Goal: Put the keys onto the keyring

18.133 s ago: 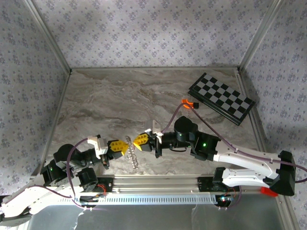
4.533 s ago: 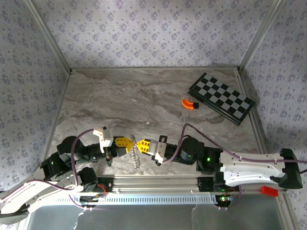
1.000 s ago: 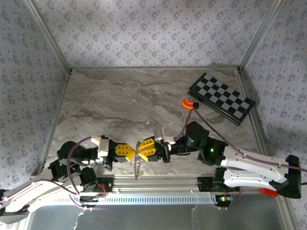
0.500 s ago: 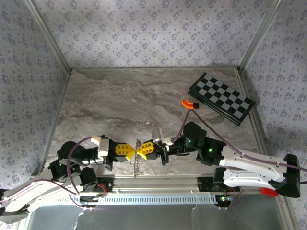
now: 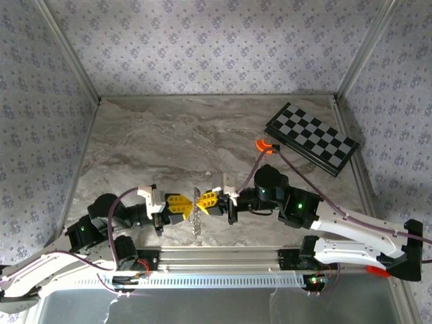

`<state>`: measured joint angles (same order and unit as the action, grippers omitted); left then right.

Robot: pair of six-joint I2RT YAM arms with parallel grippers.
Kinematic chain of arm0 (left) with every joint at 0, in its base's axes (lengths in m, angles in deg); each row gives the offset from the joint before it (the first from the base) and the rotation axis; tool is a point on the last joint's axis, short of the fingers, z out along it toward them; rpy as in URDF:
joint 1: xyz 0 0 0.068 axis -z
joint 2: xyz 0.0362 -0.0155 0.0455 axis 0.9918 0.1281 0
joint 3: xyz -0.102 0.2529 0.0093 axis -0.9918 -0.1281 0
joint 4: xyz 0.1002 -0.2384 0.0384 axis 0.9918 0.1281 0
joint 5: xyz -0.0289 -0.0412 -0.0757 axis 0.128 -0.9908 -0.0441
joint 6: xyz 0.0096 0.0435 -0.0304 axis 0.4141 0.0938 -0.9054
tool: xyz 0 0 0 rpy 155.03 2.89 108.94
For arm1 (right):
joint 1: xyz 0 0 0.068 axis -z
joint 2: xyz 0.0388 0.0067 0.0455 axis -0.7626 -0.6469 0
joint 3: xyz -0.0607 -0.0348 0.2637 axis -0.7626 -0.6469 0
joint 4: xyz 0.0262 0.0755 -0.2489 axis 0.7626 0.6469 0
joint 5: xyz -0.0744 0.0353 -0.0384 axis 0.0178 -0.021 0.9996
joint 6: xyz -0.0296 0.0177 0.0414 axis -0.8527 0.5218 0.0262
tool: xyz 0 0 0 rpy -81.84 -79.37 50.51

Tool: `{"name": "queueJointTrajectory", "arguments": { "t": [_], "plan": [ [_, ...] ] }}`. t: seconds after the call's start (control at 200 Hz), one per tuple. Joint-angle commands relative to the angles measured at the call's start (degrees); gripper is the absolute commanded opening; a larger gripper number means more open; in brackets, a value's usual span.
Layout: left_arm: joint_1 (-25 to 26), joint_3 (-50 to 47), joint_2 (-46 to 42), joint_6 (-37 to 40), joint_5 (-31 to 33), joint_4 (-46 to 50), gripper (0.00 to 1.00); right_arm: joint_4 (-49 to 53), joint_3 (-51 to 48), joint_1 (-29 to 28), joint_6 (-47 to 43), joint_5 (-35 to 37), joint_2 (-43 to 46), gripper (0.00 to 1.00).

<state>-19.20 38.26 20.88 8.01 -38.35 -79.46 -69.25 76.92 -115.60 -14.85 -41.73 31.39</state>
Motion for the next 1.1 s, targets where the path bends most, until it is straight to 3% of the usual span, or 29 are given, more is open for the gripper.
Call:
{"name": "queueJointTrajectory", "arguments": {
  "t": [0.0,0.185,0.535,0.855,1.094],
  "plan": [
    [0.37,2.97,1.05,0.74,3.17,4.34,0.19,3.71,3.50,0.54,-2.37,0.40,-0.41,0.00],
    [0.41,4.86,1.63,0.19,6.83,8.33,0.29,10.93,6.54,1.72,-5.46,1.26,-1.70,0.00],
    [0.35,8.66,4.82,0.73,8.69,15.58,0.36,21.90,11.70,4.02,-12.25,0.76,-4.80,0.00],
    [0.38,9.76,9.06,2.51,7.98,14.45,0.36,26.98,14.93,3.88,-13.86,0.46,-7.09,0.00],
    [0.37,9.74,10.86,2.84,7.11,11.94,0.30,27.29,14.29,1.65,-16.65,3.09,-6.92,0.00]
  ]
}}
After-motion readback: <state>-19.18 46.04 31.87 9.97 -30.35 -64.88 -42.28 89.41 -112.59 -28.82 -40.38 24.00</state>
